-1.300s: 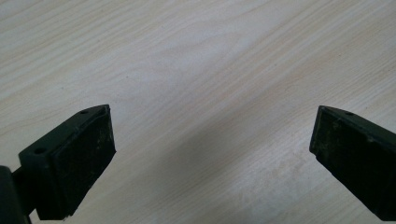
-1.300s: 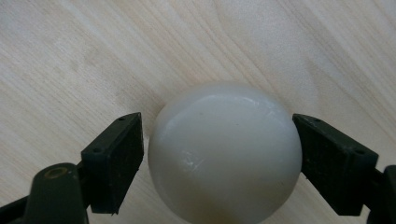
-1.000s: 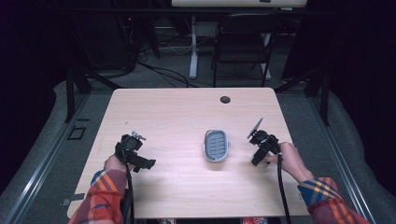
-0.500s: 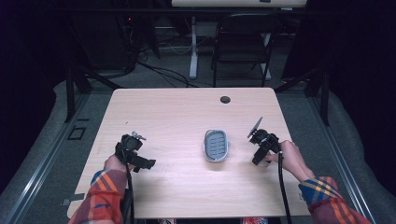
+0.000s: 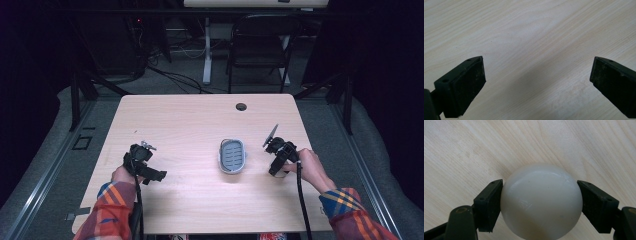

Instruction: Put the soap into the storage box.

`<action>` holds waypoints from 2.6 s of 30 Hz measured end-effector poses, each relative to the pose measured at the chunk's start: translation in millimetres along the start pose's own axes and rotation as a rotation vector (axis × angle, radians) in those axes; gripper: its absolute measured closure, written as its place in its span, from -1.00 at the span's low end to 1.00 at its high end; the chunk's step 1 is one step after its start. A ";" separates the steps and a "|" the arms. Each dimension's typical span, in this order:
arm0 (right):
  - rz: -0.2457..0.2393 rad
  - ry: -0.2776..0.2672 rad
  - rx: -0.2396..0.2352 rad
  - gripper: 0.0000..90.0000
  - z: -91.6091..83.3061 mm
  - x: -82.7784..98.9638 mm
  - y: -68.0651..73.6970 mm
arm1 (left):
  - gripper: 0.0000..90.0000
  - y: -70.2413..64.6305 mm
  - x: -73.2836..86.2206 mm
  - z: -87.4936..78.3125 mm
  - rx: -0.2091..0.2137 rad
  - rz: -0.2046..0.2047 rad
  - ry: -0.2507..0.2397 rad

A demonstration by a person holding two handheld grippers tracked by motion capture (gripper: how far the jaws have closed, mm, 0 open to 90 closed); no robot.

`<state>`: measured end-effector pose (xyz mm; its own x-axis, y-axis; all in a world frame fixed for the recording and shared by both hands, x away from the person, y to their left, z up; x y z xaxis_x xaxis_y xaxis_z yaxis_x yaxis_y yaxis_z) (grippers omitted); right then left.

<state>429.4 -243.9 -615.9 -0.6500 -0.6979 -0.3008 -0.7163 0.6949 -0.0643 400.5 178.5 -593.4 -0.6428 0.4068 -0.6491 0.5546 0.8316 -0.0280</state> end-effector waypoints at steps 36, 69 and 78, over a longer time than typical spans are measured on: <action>-0.095 -0.020 -0.002 -0.47 -23.9 -40.5 8.3 | -1.00 -0.4 0.2 1.9 -0.003 0.007 0.016; -0.169 -0.032 -0.014 -0.47 -54.9 -79.0 15.1 | -1.00 -1.4 -0.1 3.7 0.001 0.011 0.023; -0.192 -0.033 -0.015 -0.47 -58.5 -91.5 17.9 | -1.00 -1.2 0.1 3.5 0.003 0.010 0.025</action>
<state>461.3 -177.7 -533.8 -0.4922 -0.8113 -0.3154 -0.8303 0.5464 -0.1097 401.6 176.2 -596.1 -0.6499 0.4246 -0.6303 0.5628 0.8262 -0.0237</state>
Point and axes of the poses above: each handheld gripper's, and its own axes: z roughly forward along the jaws, x roughly out of its underside, y roughly to its left, the point moved 9 cm from there along z, roughly forward along the jaws, and after that the axes turned 13 degrees about -y, right-handed, at the moved point
